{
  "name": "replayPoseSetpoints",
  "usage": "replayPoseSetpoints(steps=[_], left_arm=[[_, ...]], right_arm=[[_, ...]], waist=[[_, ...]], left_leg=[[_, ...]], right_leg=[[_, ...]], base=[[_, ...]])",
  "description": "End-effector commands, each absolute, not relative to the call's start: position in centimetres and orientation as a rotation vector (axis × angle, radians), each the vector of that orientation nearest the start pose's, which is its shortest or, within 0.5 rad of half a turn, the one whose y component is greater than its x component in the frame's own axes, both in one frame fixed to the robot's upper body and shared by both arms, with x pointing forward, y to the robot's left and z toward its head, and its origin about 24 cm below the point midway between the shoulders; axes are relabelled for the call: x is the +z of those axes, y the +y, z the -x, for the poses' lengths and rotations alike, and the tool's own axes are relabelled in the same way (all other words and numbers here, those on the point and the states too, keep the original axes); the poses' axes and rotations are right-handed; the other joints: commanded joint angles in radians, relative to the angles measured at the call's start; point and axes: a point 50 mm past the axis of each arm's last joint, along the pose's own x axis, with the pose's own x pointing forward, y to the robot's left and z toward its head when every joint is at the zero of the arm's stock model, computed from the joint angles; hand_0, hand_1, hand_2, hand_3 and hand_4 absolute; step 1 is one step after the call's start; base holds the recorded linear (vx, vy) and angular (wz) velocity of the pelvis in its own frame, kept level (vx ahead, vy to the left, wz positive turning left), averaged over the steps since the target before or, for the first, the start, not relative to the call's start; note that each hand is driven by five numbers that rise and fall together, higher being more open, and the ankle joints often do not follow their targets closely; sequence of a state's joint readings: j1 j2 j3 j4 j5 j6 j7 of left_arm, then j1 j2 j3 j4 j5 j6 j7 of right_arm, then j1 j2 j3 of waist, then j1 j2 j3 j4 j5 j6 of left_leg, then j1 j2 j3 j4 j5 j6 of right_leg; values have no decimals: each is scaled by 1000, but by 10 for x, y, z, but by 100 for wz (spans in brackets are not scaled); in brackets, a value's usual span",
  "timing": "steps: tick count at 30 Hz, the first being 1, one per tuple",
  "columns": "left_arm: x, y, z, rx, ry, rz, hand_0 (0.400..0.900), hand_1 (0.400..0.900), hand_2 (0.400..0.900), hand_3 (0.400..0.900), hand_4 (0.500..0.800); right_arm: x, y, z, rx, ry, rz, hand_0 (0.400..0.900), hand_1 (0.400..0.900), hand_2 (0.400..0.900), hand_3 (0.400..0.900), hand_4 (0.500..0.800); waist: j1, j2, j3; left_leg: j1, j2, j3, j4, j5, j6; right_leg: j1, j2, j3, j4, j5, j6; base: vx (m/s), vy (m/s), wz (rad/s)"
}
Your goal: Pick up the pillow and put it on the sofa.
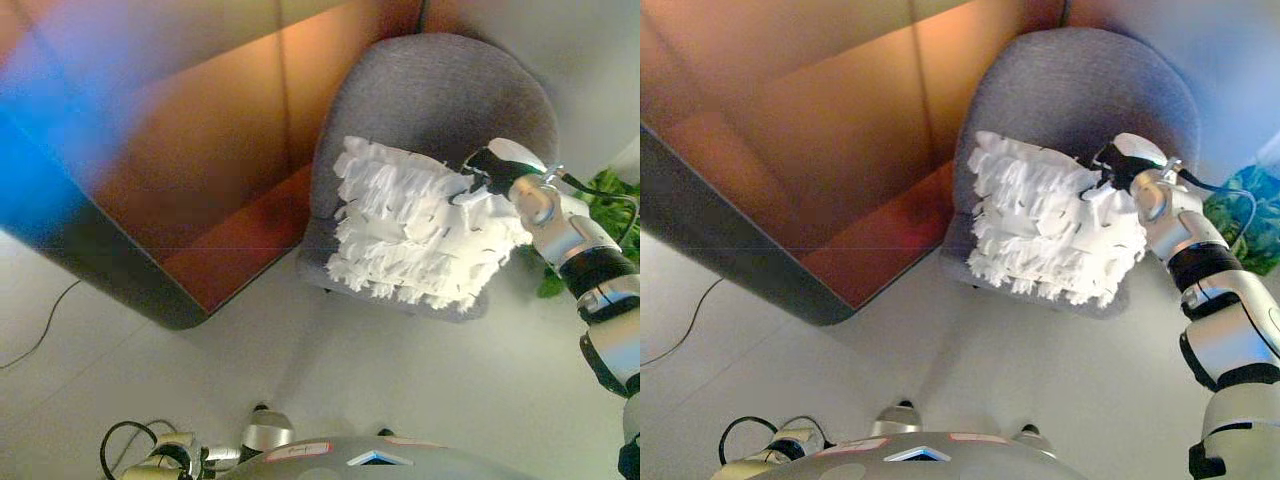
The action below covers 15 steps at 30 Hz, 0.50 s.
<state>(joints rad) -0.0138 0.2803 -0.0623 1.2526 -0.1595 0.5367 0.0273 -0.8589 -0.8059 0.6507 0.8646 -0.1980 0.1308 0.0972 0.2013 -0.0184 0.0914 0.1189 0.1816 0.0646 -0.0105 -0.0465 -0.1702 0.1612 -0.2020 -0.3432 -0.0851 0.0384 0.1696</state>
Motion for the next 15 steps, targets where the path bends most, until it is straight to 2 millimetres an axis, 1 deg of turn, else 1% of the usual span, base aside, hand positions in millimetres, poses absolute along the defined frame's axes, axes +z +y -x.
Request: replayPoseSetpoints(steps=[1, 2, 3, 4, 8, 9, 10, 12, 13, 15], left_arm=[[-150, 283, -25, 296, 1861, -342, 900, 900, 900, 900, 800], [-150, 283, -29, 289, 1852, -342, 900, 900, 900, 900, 800], [-150, 283, -30, 286, 1850, -342, 900, 900, 900, 900, 800], [-150, 281, -32, 280, 1846, -343, 900, 900, 900, 900, 800], [-151, 277, -49, 266, 1788, -333, 900, 900, 900, 900, 800], [-151, 277, -50, 265, 1784, -333, 900, 900, 900, 900, 800], [-151, 276, -53, 262, 1770, -332, 900, 900, 900, 900, 800], [-151, 276, -54, 261, 1762, -327, 900, 900, 900, 900, 800], [-151, 277, -52, 263, 1753, -325, 900, 900, 900, 900, 800], [-152, 277, -50, 267, 1743, -322, 900, 900, 900, 900, 800]], right_arm=[[254, -271, -401, -174, 30, 1204, 400, 400, 400, 400, 500], [258, -272, -402, -182, 52, 1201, 400, 400, 400, 400, 500], [259, -274, -402, -195, 62, 1196, 420, 420, 420, 420, 512], [262, -279, -401, -256, 72, 1195, 900, 900, 900, 900, 800], [286, -294, -397, -407, 92, 1171, 900, 900, 900, 900, 800], [289, -296, -396, -423, 92, 1171, 900, 900, 900, 900, 800], [297, -302, -394, -462, 95, 1170, 900, 900, 900, 900, 800], [306, -310, -390, -507, 106, 1171, 900, 900, 900, 900, 800], [312, -317, -386, -536, 124, 1163, 900, 900, 900, 900, 800], [316, -324, -382, -569, 135, 1154, 900, 900, 900, 900, 800]], waist=[[63, -15, -21], [68, -10, -14], [69, -8, -10], [73, -2, -3], [85, 24, 50], [86, 26, 55], [92, 30, 70], [97, 34, 84], [100, 35, 95], [103, 36, 103]], left_leg=[[-80, 31, -56, -24, 116, 11], [-93, 33, -65, -20, 118, 10], [-97, 33, -69, -19, 119, 9], [-107, 34, -77, -17, 121, 9], [-174, 40, -118, 0, 124, 5], [-182, 40, -122, 2, 125, 5], [-200, 40, -132, 6, 125, 5], [-220, 42, -141, 9, 128, 6], [-230, 44, -146, 10, 129, 6], [-239, 45, -150, 10, 131, 6]], right_leg=[[-82, -65, -1, 104, 9, -4], [-93, -68, -4, 111, 6, -5], [-98, -69, -5, 114, 6, -6], [-108, -70, -8, 121, 4, -8], [-177, -72, -5, 153, -9, -15], [-184, -72, -5, 155, -10, -16], [-203, -72, -6, 162, -11, -17], [-223, -71, -7, 169, -12, -19], [-236, -69, -8, 174, -12, -20], [-248, -66, -9, 179, -12, -21]], base=[[-48, -33, 16], [-37, -32, 12], [-30, -36, 12], [-51, -36, 11], [-149, -65, 10], [-144, -78, 9], [-121, -73, 8], [-115, -76, 7], [-96, -71, 6], [-70, -59, 2]])
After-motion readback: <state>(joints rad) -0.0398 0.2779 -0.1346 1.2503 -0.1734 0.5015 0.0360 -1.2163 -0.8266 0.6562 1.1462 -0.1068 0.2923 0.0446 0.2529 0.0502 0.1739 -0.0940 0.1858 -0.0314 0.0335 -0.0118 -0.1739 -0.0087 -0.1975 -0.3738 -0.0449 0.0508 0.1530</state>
